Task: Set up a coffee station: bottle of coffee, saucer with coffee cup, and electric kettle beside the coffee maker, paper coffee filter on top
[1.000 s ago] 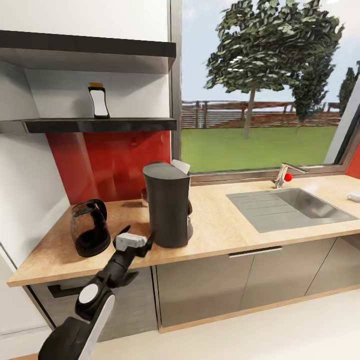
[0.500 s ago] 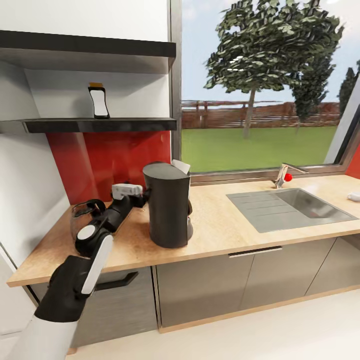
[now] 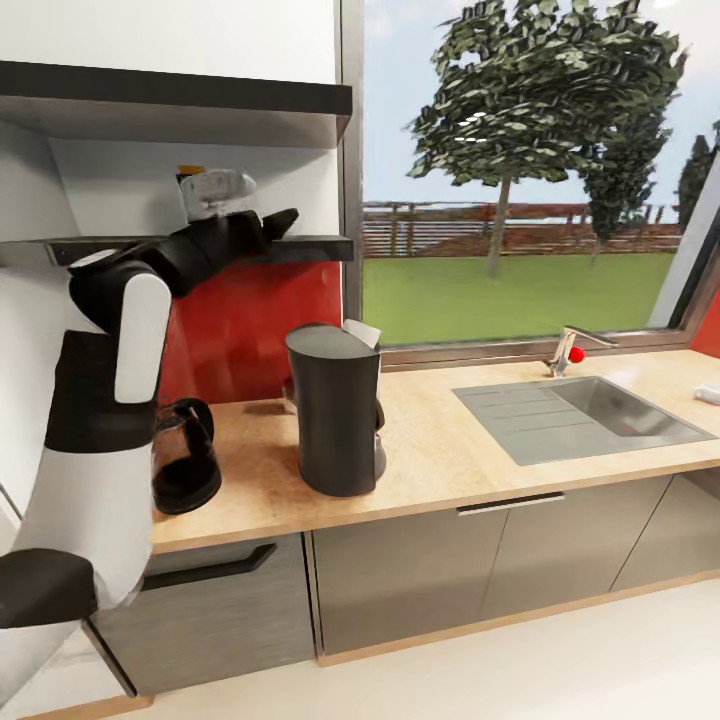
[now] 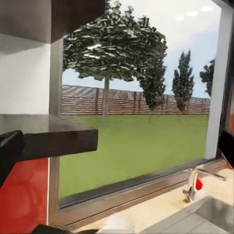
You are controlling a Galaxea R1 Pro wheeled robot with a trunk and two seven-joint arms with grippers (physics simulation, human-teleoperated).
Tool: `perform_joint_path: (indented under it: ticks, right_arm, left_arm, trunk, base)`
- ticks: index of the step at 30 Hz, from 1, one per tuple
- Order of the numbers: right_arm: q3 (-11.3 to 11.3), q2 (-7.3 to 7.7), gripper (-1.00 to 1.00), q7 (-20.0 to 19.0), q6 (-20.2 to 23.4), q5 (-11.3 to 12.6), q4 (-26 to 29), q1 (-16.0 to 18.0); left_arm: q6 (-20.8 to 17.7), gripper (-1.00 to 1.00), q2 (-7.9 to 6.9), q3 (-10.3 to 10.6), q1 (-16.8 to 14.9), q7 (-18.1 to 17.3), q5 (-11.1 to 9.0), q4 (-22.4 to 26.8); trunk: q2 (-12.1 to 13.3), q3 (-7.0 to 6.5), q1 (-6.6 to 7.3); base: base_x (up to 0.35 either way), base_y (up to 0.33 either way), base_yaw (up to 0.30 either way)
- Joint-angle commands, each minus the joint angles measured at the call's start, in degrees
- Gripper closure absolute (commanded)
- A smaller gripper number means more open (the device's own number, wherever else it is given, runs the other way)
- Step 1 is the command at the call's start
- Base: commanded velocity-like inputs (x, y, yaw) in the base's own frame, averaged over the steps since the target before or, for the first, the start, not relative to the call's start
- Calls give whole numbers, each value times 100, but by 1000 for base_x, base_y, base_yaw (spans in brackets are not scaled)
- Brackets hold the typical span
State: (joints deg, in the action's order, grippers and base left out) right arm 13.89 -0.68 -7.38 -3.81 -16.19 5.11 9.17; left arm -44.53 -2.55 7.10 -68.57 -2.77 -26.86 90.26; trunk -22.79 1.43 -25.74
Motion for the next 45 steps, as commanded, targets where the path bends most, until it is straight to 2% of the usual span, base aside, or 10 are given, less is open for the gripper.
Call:
perform_joint_path:
  ticks: [1,6,10,12,17,22,28,32,40,45]
  right_arm:
    - [47,0,-100,-17,-18,-51,-1,3]
    - [44,6,-100,-13,-23,-51,2,5]
    - [44,6,-100,-14,-23,-51,1,6]
    - [43,6,-100,-16,-23,-51,1,5]
    - [46,13,-100,-11,-23,-51,0,6]
    - [45,12,-100,-17,-23,-54,-1,5]
    - [45,264,-100,-10,-23,-54,-3,6]
    - [44,387,-100,-9,-23,-59,-22,4]
    - [35,497,-100,9,-11,-65,-139,3]
    - [35,625,-100,276,-6,-53,-320,0]
  left_arm:
    - [-80,-100,-23,-15,-203,0,27,-62]
    - [-157,-100,-352,-22,-1148,643,45,-845]
    - [-90,-100,-394,-2,-1669,1003,264,-1631]
    - [39,-100,-359,4,-1854,1083,639,-2045]
    - [1159,-100,-82,3,-2053,1143,2514,-3447]
    - [1823,-100,52,-10,-2414,1160,3378,-4793]
    - [2401,-100,-6,-23,-2942,1262,3546,-5982]
    - [2540,-100,-50,-29,-3150,1690,3549,-6095]
    - [2544,-100,-287,-60,-3257,1821,3503,-6114]
    - [2539,-100,-323,-705,-3254,1843,3495,-6116]
  trunk:
    - [-12,15,-4]
    - [-12,15,-4]
    - [-12,15,-4]
    - [-12,15,-4]
    - [-12,15,-4]
    - [-12,15,-4]
    - [-12,15,-4]
    - [-12,15,-4]
    - [-12,15,-4]
    - [-12,15,-4]
  base:
    - [0,0,0]
    - [0,0,0]
    - [0,0,0]
    - [0,0,0]
    - [0,0,0]
    - [0,0,0]
    - [0,0,0]
    - [0,0,0]
    - [0,0,0]
    - [0,0,0]
